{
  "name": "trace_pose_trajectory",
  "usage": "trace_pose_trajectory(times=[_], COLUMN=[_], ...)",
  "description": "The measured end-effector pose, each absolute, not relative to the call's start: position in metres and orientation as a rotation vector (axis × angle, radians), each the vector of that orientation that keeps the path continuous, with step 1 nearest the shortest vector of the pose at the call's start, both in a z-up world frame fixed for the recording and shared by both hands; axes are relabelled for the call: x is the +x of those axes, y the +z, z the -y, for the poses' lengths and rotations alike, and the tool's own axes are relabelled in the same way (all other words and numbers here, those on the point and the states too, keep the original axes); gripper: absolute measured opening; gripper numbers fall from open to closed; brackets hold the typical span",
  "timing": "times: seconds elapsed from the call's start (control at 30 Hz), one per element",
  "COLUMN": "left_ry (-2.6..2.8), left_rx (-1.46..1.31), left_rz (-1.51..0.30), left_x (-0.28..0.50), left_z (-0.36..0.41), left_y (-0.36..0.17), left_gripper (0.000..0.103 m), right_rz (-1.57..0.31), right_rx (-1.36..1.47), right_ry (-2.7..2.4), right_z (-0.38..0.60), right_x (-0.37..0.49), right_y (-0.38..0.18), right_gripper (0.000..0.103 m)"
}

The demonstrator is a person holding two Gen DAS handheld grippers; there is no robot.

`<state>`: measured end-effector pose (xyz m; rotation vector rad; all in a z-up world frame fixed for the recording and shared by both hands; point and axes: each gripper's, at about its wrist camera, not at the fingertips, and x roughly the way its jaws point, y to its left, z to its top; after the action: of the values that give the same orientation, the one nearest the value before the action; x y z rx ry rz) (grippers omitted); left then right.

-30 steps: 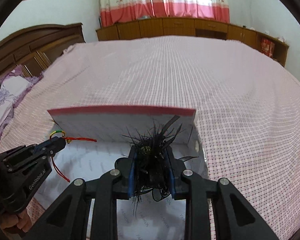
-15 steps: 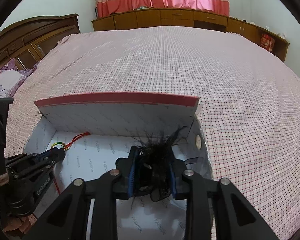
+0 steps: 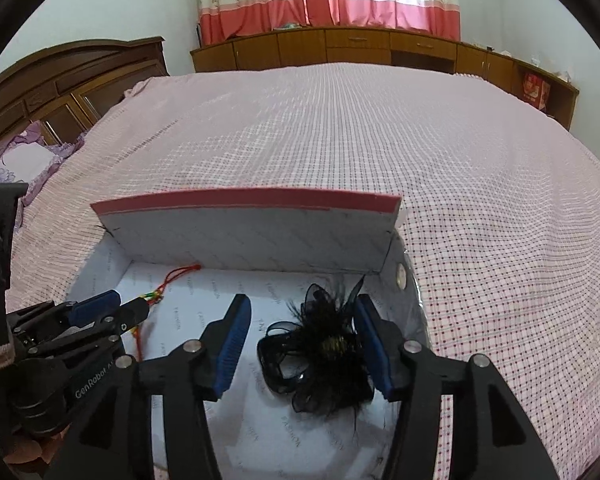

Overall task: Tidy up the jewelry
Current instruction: 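Open left tool releasing the bracelet while right tool releases the feather clip, then lift both open tools out of the shoebox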

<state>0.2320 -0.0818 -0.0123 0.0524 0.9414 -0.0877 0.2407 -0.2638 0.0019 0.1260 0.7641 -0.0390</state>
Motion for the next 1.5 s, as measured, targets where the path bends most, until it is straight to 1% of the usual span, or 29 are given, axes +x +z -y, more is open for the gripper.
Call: trace_pose_trajectory(times=[0.2, 0.4, 0.53, 0.67, 0.93, 1.23, 1.5], left_ry=[-0.096, -0.095, -0.096, -0.08, -0.084, -0.081, -0.045], left_rx=[0.048, 0.035, 0.029, 0.021, -0.017, -0.004, -0.002], left_rz=[-0.895, -0.829, -0.781, -0.731, -0.677, -0.647, -0.627], left_x=[0.203, 0.172, 0.147, 0.123, 0.104, 0.076, 0.058], left_z=[0.078, 0.067, 0.06, 0.051, 0.033, 0.022, 0.009], left_y=[0.009, 0.026, 0.036, 0.045, 0.059, 0.061, 0.044], left_gripper=[0.028, 0.03, 0.033, 0.035, 0.036, 0.036, 0.036], right_rz=[-0.717, -0.628, -0.569, -0.524, -0.48, -0.481, -0.471], right_rx=[0.121, 0.115, 0.096, 0.092, 0.131, 0.134, 0.098], right_ry=[-0.027, -0.012, -0.01, -0.011, -0.009, -0.032, -0.059], right_z=[0.26, 0.254, 0.249, 0.242, 0.24, 0.236, 0.229], right_x=[0.217, 0.182, 0.155, 0.132, 0.092, 0.069, 0.046], right_y=[0.015, 0.034, 0.044, 0.052, 0.059, 0.049, 0.036], right_gripper=[0.059, 0.063, 0.065, 0.065, 0.066, 0.066, 0.066])
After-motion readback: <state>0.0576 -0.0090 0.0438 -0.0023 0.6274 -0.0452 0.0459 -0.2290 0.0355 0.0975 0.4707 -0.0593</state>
